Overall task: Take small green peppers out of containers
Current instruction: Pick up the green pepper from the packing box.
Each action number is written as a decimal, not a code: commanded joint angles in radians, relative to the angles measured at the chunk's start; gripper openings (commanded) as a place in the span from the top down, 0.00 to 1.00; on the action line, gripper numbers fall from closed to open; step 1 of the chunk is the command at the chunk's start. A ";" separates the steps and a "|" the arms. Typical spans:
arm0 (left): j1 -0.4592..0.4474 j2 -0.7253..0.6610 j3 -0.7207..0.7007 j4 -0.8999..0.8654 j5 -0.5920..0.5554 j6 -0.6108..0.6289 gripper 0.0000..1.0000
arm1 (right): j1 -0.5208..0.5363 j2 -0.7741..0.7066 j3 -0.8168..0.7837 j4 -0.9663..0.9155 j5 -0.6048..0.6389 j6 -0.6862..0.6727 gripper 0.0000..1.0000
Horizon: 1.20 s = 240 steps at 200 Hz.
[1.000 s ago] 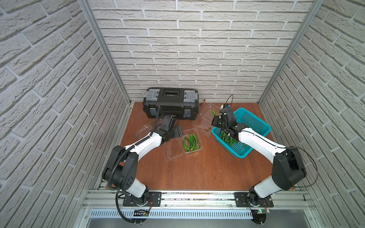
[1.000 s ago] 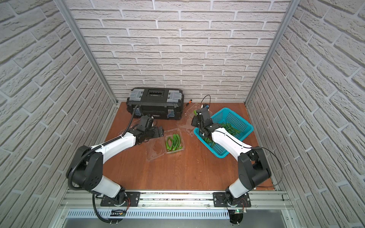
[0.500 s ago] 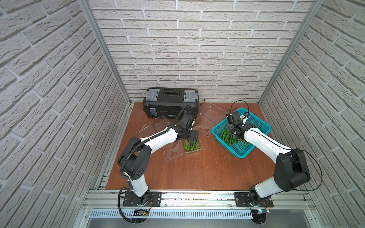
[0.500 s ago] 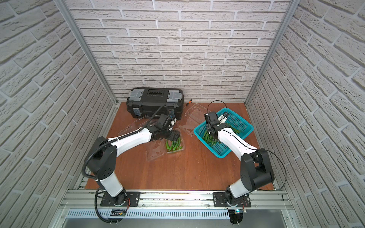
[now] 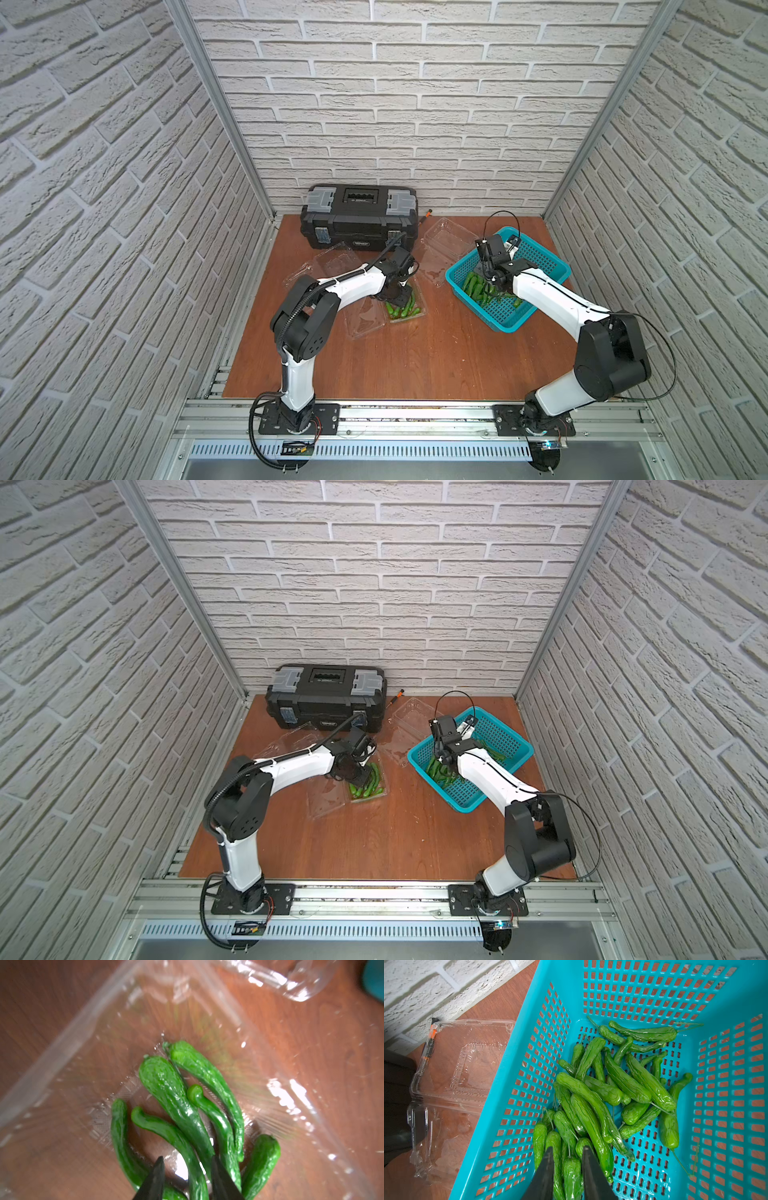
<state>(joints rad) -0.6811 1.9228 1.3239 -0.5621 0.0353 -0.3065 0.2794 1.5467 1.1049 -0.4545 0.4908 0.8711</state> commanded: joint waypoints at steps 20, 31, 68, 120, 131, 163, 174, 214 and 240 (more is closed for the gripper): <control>0.004 0.036 0.041 -0.068 -0.019 0.000 0.73 | 0.004 -0.002 0.004 0.025 -0.004 -0.023 0.75; 0.003 0.048 0.050 -0.079 -0.021 0.000 0.75 | 0.004 -0.002 0.004 0.027 -0.007 -0.026 0.75; 0.003 0.078 0.074 -0.100 -0.011 0.006 0.83 | 0.004 0.003 0.009 0.030 -0.029 -0.034 0.74; -0.001 0.008 0.109 -0.102 0.017 0.030 1.00 | 0.004 0.015 0.023 0.044 -0.068 -0.069 0.74; -0.005 -0.025 0.112 -0.103 0.021 0.043 1.00 | 0.004 0.019 0.027 0.045 -0.074 -0.069 0.75; -0.014 -0.130 0.117 -0.128 0.046 0.081 1.00 | 0.004 0.031 0.032 0.053 -0.089 -0.067 0.75; -0.014 -0.166 0.119 -0.143 0.060 0.089 1.00 | 0.004 0.036 0.033 0.054 -0.093 -0.067 0.74; -0.003 -0.273 0.152 -0.182 0.164 0.118 1.00 | 0.004 0.051 0.045 0.051 -0.094 -0.076 0.75; 0.013 -0.295 0.208 -0.148 0.248 0.096 1.00 | 0.004 0.087 0.065 0.039 -0.136 -0.101 0.75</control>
<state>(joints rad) -0.6819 1.6531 1.4788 -0.7158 0.1799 -0.2123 0.2794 1.6085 1.1339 -0.4305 0.3866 0.7994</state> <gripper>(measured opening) 0.078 0.255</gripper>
